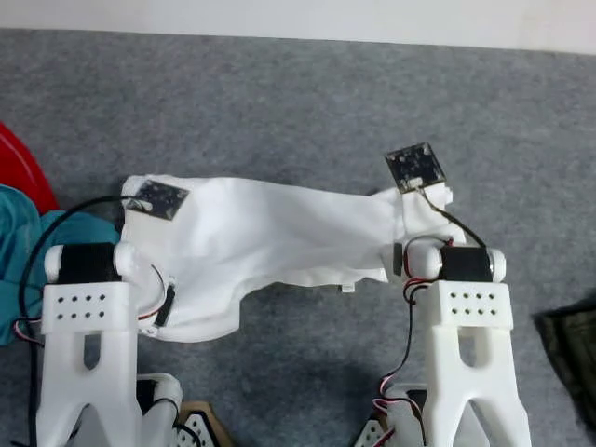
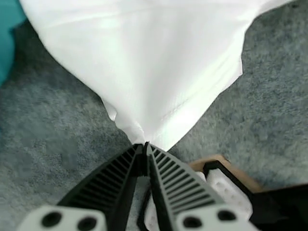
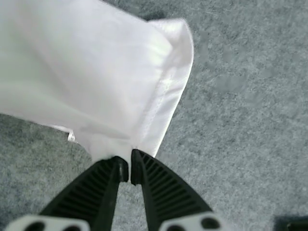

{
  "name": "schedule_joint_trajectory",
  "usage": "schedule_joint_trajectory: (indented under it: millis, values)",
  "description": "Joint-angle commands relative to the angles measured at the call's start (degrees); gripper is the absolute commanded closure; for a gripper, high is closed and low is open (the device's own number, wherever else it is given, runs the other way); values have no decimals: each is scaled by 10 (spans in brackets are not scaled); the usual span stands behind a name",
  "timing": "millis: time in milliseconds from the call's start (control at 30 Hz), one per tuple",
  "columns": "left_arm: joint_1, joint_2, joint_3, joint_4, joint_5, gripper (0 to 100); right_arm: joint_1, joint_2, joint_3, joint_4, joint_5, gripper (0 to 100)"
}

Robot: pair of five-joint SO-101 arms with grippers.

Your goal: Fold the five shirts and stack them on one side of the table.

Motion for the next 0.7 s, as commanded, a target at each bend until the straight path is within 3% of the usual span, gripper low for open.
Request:
schedule_joint_trajectory:
  millis: [0,233,467,667]
  values:
    - [4,1,1,-2,-33,993,-4,-16,4,3,6,992]
    - [29,1,5,-5,-66,987,-4,-17,14,3,6,991]
    - [41,0,-27,12,-69,798,-4,-17,9,5,3,858]
    - [41,0,-107,23,-69,796,-2,-21,9,7,3,849]
